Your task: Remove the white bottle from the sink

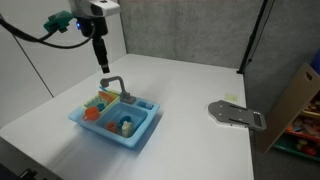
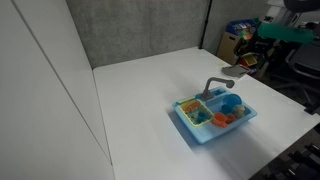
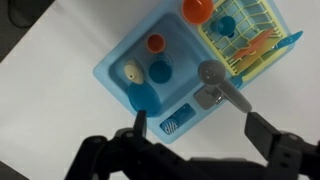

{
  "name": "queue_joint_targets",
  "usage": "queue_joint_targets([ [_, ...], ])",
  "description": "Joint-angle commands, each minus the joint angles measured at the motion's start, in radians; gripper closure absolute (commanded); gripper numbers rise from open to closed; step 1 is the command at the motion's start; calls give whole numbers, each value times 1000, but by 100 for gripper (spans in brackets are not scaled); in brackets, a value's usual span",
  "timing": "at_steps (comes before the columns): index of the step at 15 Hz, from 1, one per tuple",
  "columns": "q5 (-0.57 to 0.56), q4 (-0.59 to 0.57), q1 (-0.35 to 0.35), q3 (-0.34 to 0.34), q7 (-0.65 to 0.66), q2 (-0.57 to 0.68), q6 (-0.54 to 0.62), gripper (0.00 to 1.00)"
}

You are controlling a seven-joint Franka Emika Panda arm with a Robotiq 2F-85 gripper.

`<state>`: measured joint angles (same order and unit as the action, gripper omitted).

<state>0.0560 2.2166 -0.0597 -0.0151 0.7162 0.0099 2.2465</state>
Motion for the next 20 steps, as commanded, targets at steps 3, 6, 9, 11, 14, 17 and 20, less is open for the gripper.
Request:
queue_joint_targets([
  [3, 5, -68, -3, 51, 17, 43, -32, 0],
  [6, 11, -96, -5, 70, 5, 83, -26, 0],
  [9, 10, -131, -6, 87, 1, 140, -21, 0],
  [11, 7, -152, -4, 97, -6, 176, -14, 0],
  [14, 4, -181, -3, 110, -14, 228, -5, 0],
  [17, 2, -190, -3, 123, -25, 265, 19, 0],
  [20, -3, -169, -1, 136, -27, 282, 64, 0],
])
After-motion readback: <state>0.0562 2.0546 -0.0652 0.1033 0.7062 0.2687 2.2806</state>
